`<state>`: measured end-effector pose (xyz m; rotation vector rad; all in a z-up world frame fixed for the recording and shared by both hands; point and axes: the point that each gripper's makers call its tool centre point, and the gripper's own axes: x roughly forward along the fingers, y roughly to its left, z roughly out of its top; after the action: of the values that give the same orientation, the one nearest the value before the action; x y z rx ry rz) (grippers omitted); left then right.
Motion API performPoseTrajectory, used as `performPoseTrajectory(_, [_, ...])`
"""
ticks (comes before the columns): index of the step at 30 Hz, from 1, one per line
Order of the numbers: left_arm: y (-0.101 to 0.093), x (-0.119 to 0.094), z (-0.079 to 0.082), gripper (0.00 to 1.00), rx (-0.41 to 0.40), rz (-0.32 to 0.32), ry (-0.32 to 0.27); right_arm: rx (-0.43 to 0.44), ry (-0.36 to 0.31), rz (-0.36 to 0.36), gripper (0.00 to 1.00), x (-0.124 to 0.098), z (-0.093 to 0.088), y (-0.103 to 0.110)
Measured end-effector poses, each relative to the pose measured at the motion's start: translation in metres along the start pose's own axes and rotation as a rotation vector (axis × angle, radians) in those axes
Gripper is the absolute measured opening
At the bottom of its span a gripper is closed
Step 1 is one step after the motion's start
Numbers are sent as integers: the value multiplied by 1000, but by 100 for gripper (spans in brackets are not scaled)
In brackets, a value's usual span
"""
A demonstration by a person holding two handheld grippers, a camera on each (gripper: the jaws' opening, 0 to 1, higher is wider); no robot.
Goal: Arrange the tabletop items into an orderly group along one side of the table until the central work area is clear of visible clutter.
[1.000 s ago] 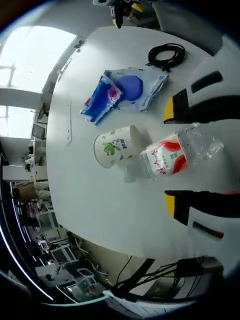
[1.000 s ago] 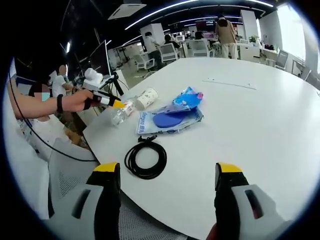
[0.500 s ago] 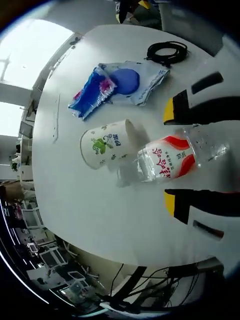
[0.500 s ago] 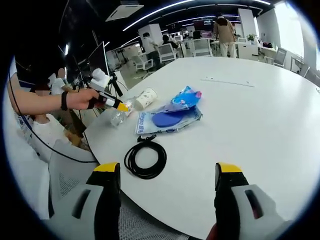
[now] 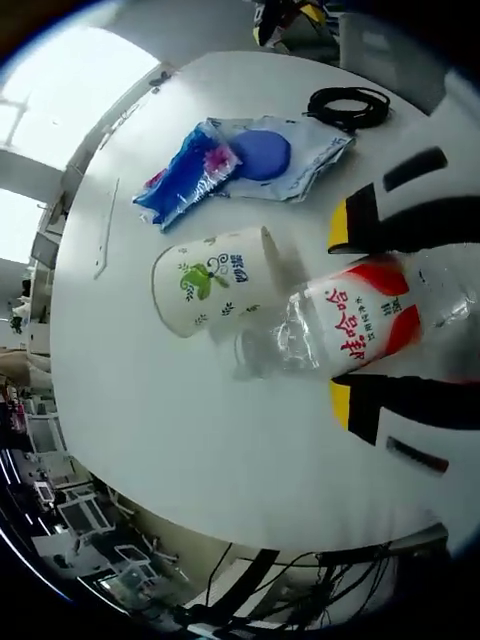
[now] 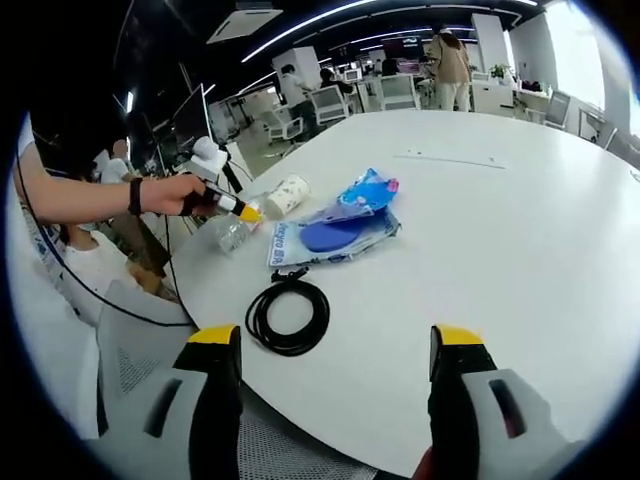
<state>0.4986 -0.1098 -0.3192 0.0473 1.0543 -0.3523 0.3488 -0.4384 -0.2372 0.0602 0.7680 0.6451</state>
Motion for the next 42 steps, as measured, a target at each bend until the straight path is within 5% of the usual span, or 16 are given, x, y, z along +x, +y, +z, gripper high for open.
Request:
performPoseTrajectory(16, [0,8,-3,49,-62,-3,52,-1,9,9,76,3,-1,2])
performPoseTrajectory(42, [1,2,-1,39,-24,5,26,-10,4,13,76,2,-1,5])
